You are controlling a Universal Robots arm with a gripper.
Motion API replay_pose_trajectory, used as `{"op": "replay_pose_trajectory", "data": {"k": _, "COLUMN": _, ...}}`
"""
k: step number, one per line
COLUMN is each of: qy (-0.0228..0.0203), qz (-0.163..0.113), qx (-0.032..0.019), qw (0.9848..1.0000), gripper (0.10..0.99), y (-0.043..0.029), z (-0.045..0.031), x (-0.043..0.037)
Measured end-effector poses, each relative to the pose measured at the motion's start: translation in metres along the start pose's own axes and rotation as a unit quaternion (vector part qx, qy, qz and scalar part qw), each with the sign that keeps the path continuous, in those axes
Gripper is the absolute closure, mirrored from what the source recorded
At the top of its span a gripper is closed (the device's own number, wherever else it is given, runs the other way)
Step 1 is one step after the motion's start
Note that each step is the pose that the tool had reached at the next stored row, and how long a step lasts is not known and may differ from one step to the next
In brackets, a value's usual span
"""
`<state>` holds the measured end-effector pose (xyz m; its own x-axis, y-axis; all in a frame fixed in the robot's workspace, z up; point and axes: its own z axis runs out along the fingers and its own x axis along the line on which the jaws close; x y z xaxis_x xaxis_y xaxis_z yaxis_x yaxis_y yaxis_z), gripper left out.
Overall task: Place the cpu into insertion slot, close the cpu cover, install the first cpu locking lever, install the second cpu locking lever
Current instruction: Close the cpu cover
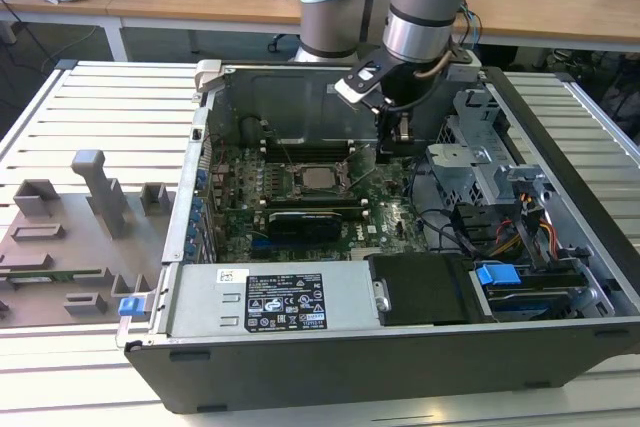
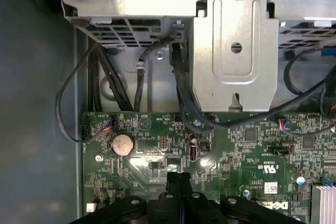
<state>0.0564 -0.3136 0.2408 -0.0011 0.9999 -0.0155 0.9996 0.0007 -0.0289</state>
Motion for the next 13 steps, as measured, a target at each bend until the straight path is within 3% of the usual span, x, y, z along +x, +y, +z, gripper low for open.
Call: {"op": "replay_pose_trajectory", "data": {"k": 13, "qy": 0.0000, "qz": 0.000, "qx": 0.0000, "qw": 1.0000, "gripper": 0.980, "y": -0.0174, "z": 0.0006, "x": 0.0000}}
